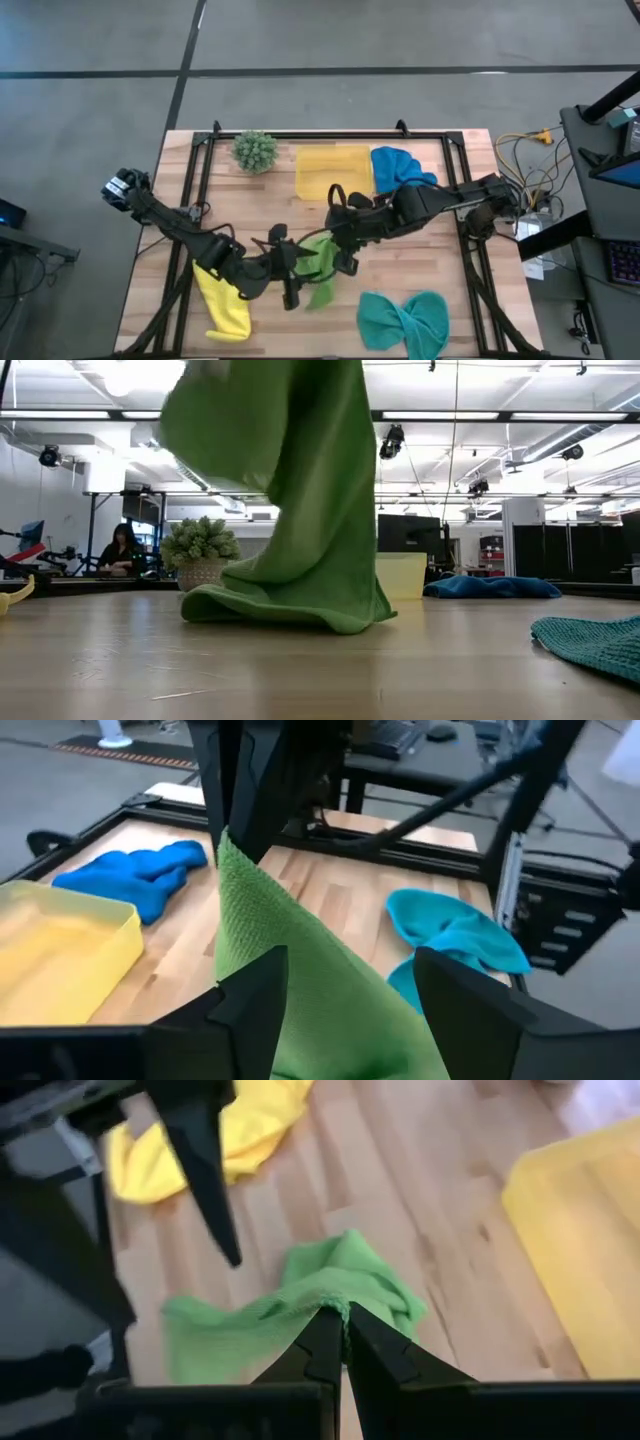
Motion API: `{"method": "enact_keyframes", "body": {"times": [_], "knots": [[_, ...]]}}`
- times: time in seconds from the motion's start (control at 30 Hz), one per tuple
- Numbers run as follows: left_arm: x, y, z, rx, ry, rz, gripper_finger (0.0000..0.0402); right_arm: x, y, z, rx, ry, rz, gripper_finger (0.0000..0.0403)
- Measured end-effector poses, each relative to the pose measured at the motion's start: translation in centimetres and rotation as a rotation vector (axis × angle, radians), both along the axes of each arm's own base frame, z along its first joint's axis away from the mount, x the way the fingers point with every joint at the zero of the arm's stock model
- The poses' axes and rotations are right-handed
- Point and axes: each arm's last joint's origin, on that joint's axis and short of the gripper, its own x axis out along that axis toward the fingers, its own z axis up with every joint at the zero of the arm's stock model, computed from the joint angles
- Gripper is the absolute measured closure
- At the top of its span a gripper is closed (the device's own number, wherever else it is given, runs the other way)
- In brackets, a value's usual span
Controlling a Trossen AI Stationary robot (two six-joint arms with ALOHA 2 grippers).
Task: Fold microfiber towels
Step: Fold the green towel
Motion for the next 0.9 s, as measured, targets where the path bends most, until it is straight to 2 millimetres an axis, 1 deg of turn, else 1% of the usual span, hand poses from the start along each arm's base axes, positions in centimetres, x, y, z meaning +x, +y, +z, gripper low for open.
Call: {"method": "enact_keyframes", "body": {"times": [0.17, 0.27, 0.43, 0.57, 0.67, 0.77, 0.9], "knots": [[0.6, 0.8, -0.2, -0.101, -0.015, 0.069, 0.0195, 0.2, -0.9, 0.1, -0.011, -0.006, -0.045, 0.0394], [1.0, 1.7, -0.2, -0.164, -0.029, 0.122, 0.0196, 0.3, -1.0, 0.1, -0.012, -0.008, -0.046, 0.0394], [1.5, 3.5, -0.8, -0.176, 0.013, 0.204, 0.0196, 0.3, -0.9, 0.1, -0.027, -0.013, -0.020, 0.0394], [2.0, 4.5, -0.8, -0.219, 0.038, 0.157, 0.0197, 0.3, -0.9, 0.2, -0.029, -0.017, -0.017, 0.0394], [2.8, 4.9, -1.4, -0.257, 0.070, 0.094, 0.0197, 0.3, -0.9, 0.2, -0.043, -0.017, 0.001, 0.0394], [3.9, 4.7, -2.3, -0.283, 0.099, 0.013, 0.0197, 0.4, -1.0, 0.2, -0.055, -0.022, 0.017, 0.0394], [5.0, 4.3, -4.5, -0.305, 0.186, -0.038, 0.0197, 0.4, -1.2, 0.3, -0.060, -0.018, 0.018, 0.0394]]}}
